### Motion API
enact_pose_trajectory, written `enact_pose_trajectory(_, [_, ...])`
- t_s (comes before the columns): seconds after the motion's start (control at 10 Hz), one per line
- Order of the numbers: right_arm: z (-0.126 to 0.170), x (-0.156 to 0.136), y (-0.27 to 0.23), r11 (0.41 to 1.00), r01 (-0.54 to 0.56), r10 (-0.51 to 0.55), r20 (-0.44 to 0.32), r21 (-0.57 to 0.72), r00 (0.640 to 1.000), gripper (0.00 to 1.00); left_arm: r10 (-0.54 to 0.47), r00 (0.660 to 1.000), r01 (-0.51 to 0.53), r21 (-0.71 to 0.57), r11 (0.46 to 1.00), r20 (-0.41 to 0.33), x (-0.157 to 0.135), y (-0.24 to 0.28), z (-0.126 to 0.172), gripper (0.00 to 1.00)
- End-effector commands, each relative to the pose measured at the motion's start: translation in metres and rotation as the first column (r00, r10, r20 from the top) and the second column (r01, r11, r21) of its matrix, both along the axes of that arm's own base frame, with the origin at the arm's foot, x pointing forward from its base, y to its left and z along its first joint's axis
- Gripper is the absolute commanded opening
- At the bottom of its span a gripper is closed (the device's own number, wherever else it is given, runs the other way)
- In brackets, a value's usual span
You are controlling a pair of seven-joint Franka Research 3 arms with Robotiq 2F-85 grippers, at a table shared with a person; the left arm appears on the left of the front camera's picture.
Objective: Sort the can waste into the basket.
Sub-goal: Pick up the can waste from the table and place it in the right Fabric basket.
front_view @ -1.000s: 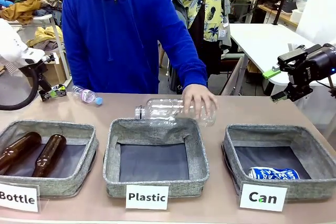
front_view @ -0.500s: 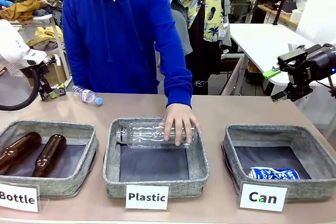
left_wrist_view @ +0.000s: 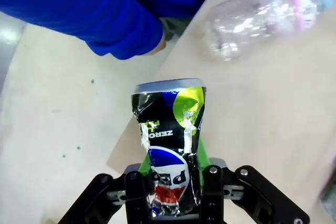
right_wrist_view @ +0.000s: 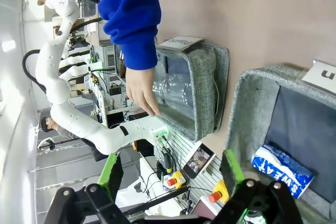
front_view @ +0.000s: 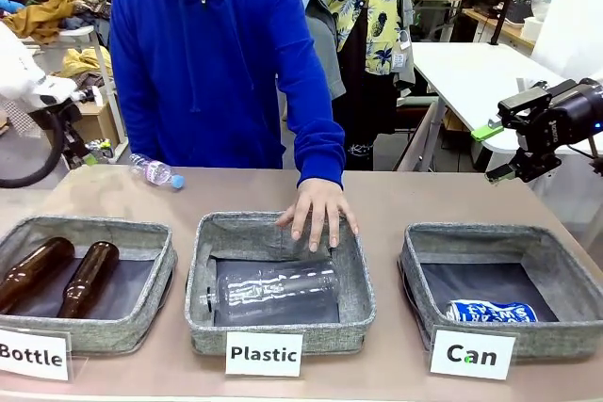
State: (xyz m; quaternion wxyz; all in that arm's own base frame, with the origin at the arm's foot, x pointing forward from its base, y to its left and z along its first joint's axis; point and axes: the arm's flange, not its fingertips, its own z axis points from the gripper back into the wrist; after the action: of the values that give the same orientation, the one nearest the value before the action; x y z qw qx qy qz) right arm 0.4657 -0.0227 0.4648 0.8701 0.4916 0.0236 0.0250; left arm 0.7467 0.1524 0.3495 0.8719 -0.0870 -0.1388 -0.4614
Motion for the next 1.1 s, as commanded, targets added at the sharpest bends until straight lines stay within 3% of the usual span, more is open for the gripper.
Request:
enact_pose_trajectory(0.0, [-0.002,-0.002,-0.001,1.0,0.0,0.0,0.024,-0.002,1.0,1.0,-0.029,0.999,0.025,-0.08,0.996,-0.045,-0.075,-0.004,0.065,0.0])
enact_pose_trajectory(0.1, [-0.002,-0.002,-0.001,1.0,0.0,0.0,0.024,-0.002,1.0,1.0,-0.051,0.997,0.045,-0.11,0.993,-0.055,-0.115,-0.008,0.094,0.0])
enact_pose_trajectory(0.3, [-0.002,-0.002,-0.001,1.0,0.0,0.0,0.024,-0.002,1.0,1.0,-0.219,0.974,0.21,-0.142,0.967,-0.05,-0.192,-0.019,0.124,0.0])
enact_pose_trajectory(0.6, [-0.002,-0.002,-0.001,1.0,0.0,0.0,0.024,-0.002,1.0,1.0,-0.493,0.869,0.484,-0.131,0.865,-0.05,-0.287,-0.037,0.125,0.0])
enact_pose_trajectory(0.7, [-0.002,-0.002,-0.001,1.0,0.0,0.0,0.024,-0.002,1.0,1.0,-0.569,0.82,0.56,-0.118,0.82,-0.06,-0.307,-0.041,0.121,0.0])
enact_pose_trajectory(0.9, [-0.002,-0.002,-0.001,1.0,0.0,0.0,0.024,-0.002,1.0,1.0,-0.6,0.799,0.594,-0.091,0.799,-0.046,-0.32,-0.045,0.116,0.0])
enact_pose_trajectory(1.0, [-0.002,-0.002,-0.001,1.0,0.0,0.0,0.024,-0.002,1.0,1.0,-0.561,0.826,0.554,-0.098,0.827,-0.062,-0.311,-0.039,0.118,0.0])
